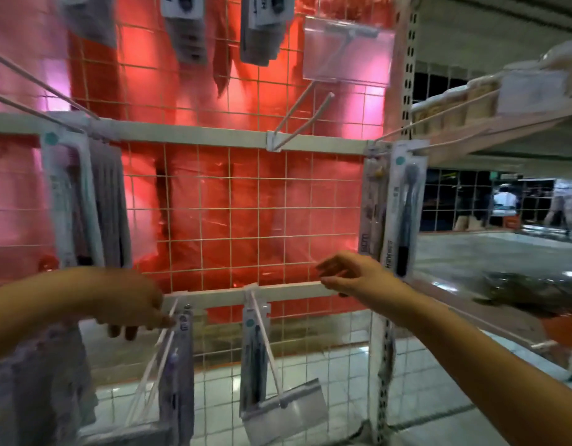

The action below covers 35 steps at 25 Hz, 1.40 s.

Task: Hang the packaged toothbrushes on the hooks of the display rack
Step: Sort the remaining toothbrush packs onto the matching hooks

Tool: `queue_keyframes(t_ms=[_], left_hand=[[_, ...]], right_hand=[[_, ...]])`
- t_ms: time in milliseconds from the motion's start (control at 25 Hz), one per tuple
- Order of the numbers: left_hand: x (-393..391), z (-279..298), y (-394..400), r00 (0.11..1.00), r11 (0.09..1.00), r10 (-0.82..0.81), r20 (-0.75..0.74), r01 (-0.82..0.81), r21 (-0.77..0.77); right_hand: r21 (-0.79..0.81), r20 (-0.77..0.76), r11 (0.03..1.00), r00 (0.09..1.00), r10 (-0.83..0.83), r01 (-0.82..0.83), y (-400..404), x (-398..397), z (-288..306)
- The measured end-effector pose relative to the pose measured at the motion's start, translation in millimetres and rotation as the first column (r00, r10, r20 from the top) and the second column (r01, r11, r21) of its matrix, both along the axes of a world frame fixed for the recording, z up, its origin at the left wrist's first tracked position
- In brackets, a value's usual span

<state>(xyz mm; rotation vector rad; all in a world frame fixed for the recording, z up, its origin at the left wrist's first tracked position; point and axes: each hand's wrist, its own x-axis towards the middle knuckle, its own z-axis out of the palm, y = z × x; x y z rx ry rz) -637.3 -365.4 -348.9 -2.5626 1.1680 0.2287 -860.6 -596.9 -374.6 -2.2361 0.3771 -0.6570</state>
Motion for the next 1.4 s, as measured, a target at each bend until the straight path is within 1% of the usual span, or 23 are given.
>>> queue_keyframes(t_ms=[80, 120, 240, 320, 440, 480, 520, 600, 680, 760, 880, 1000, 1080, 1200, 1280, 1360, 1400], left_hand=[[-38, 11, -41, 0.988, 0.982, -0.121, -0.097, 0.105, -0.159], [-52, 15, -60, 0.971, 0.954, -0.192, -0.143, 0.151, -0.259], [-84, 26, -116, 0.899, 0.817, -0.378, -0.219, 0.213, -0.536], [-105, 34, -150, 0.846, 0.746, -0.454, -0.281, 0.189, -0.638], [-126, 46, -193, 0.795, 0.688, -0.499, -0.344, 0.122, -0.716], [-129, 50, -205, 0.781, 0.656, -0.512, -0.357, 0.087, -0.75], [-133, 53, -218, 0.767, 0.609, -0.527, -0.366, 0.041, -0.792], [-137, 57, -242, 0.765, 0.505, -0.531, -0.363, -0.058, -0.861], [-138, 55, -262, 0.78, 0.461, -0.507, -0.368, -0.115, -0.88], [-134, 49, -277, 0.766, 0.463, -0.501, -0.402, -0.155, -0.873], [-129, 40, -296, 0.714, 0.492, -0.517, -0.473, -0.204, -0.846], [-131, 36, -309, 0.648, 0.502, -0.561, -0.515, -0.228, -0.834], [-132, 34, -317, 0.615, 0.481, -0.586, -0.527, -0.259, -0.837], [-138, 33, -327, 0.506, 0.432, -0.621, -0.599, -0.417, -0.8], [-141, 32, -332, 0.38, 0.399, -0.679, -0.629, -0.528, -0.75], [-143, 30, -335, 0.239, 0.375, -0.774, -0.586, -0.573, -0.728], [-144, 29, -335, 0.215, 0.356, -0.805, -0.552, -0.57, -0.741]], right_hand=[[0.014, 0.039, 0.999, 0.998, -0.047, 0.047, -11, -11, 3], [0.02, 0.081, 0.996, 0.993, -0.087, 0.086, -18, -16, 5], [0.031, 0.219, 0.971, 0.946, -0.239, 0.238, -38, -36, 12], [0.039, 0.292, 0.945, 0.901, -0.321, 0.324, -54, -50, 18], [0.157, 0.409, 0.911, 0.815, -0.411, 0.381, -75, -66, 25], [0.189, 0.434, 0.896, 0.784, -0.444, 0.402, -81, -68, 25], [0.212, 0.448, 0.886, 0.765, -0.463, 0.412, -88, -68, 24], [0.261, 0.437, 0.885, 0.77, -0.465, 0.386, -102, -61, 21], [0.295, 0.372, 0.872, 0.794, -0.481, 0.39, -117, -49, 20], [0.336, 0.32, 0.875, 0.832, -0.454, 0.348, -129, -39, 22], [0.381, 0.332, 0.909, 0.893, -0.305, 0.169, -135, -29, 26], [0.298, 0.314, 0.949, 0.928, -0.201, 0.105, -139, -29, 26], [0.331, 0.31, 0.941, 0.934, -0.178, 0.069, -142, -33, 26], [0.398, 0.294, 0.917, 0.944, -0.149, 0.021, -147, -44, 27], [0.388, 0.275, 0.922, 0.952, -0.131, 0.015, -147, -55, 29], [0.371, 0.286, 0.927, 0.956, -0.061, -0.052, -143, -68, 30], [0.362, 0.297, 0.928, 0.955, -0.023, -0.09, -141, -75, 29]])
